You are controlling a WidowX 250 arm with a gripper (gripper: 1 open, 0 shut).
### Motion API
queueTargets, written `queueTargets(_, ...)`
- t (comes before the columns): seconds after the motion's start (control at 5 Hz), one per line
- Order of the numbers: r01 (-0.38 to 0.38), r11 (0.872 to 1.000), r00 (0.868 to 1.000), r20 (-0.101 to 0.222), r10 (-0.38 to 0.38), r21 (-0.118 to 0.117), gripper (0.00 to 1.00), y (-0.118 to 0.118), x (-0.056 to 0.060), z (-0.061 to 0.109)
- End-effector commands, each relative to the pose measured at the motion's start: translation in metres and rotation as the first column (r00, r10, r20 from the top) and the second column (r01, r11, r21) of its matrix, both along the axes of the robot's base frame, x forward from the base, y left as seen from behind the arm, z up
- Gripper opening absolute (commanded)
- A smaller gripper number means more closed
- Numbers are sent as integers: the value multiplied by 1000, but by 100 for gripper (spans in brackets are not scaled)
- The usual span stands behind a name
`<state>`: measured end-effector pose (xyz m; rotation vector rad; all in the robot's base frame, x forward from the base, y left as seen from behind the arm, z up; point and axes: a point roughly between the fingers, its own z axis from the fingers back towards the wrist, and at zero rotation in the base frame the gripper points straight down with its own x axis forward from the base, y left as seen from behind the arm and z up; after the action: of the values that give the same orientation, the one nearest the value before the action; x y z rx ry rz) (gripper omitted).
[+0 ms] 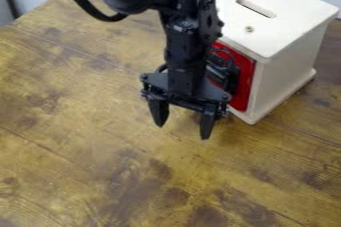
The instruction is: Close the drawer
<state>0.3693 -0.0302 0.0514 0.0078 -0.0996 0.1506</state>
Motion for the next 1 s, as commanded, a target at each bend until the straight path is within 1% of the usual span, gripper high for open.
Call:
queueTargets(0.0, -60, 998, 997, 52, 60, -3, 100, 7, 6, 9)
queueTargets(0.4, -136, 991, 989, 66, 135, 0, 100, 12, 5, 16)
queueTargets(0.6, -110, 994, 991, 71, 110, -1, 100, 15, 7, 25)
queueTargets(0.8, -81, 997, 992, 93, 83, -18, 100, 18, 11, 38)
